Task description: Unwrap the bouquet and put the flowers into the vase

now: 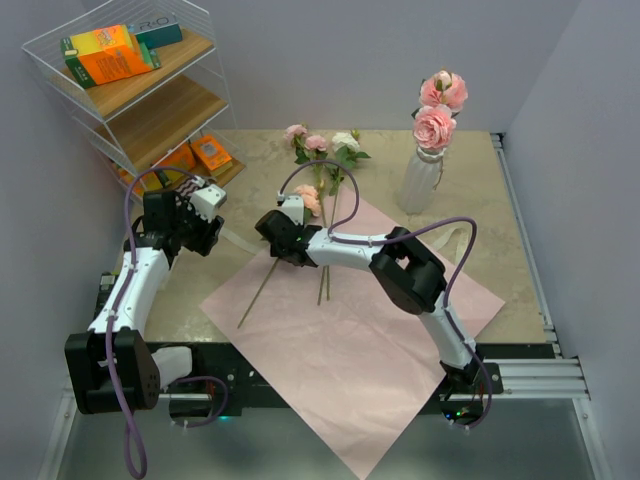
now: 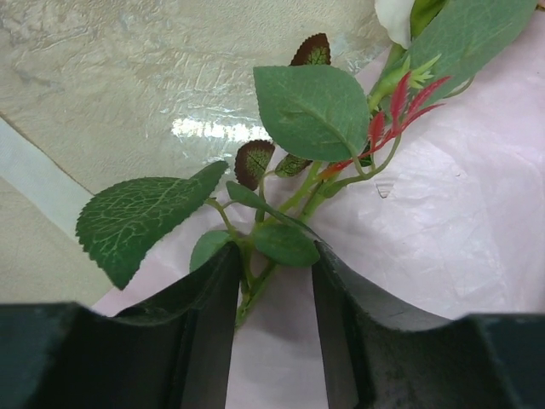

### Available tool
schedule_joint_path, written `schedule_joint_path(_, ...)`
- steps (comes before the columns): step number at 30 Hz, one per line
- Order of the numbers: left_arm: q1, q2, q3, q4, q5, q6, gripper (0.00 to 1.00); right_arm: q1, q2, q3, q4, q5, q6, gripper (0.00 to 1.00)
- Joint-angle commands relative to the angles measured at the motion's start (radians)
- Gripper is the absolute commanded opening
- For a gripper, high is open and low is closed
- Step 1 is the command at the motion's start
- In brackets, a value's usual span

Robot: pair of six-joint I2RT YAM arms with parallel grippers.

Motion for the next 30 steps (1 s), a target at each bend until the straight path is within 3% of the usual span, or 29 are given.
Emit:
schedule_joint_path(1,0.01,-0.017,0.034,0.008,-0.001,0.015,0.6,0.007,0.02,0.013,-0.009,-0.002,0.03,0.38)
schedule_joint_path(14,0.01,-0.019,0.04,-0.001,0.0,0.015,0.6,0.006,-0.041,-0.022,0.042,0.037,0.026,0.0)
schedule_joint_path(21,0.01,-0.003,0.058,-0.007,0.017,0.003,0.6,0.006,-0.283,-0.095,0.146,0.086,-0.094,0.0)
schedule_joint_path(30,0.01,0.017,0.066,-0.003,0.018,-0.008,0.6,0.012,-0.616,-0.175,0.445,-0.026,-0.538,0.0)
